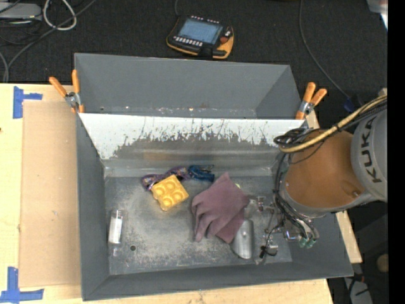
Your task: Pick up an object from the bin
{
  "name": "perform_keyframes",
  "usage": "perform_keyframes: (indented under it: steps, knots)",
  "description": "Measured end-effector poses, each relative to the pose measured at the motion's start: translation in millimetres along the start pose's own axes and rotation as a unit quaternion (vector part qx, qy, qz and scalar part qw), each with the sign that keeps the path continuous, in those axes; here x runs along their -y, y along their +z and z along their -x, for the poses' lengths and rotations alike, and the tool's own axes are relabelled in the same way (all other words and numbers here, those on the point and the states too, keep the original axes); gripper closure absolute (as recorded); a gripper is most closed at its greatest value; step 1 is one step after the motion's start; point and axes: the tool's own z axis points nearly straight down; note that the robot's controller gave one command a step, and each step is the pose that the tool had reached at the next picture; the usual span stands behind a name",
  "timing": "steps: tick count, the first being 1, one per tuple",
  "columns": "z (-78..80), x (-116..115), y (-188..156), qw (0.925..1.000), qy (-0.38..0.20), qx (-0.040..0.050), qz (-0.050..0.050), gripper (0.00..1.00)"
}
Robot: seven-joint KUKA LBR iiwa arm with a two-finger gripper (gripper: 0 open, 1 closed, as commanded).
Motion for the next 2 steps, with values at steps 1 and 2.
perform_keyframes:
  steps: [1, 2]
  knots:
    - [0.0, 0, 0, 1.0, 0.0, 0.0, 0.0, 0.0]
    - [20.9, -17, 9, 0.9864, 0.165, 0.0, 0.0, 0.0]
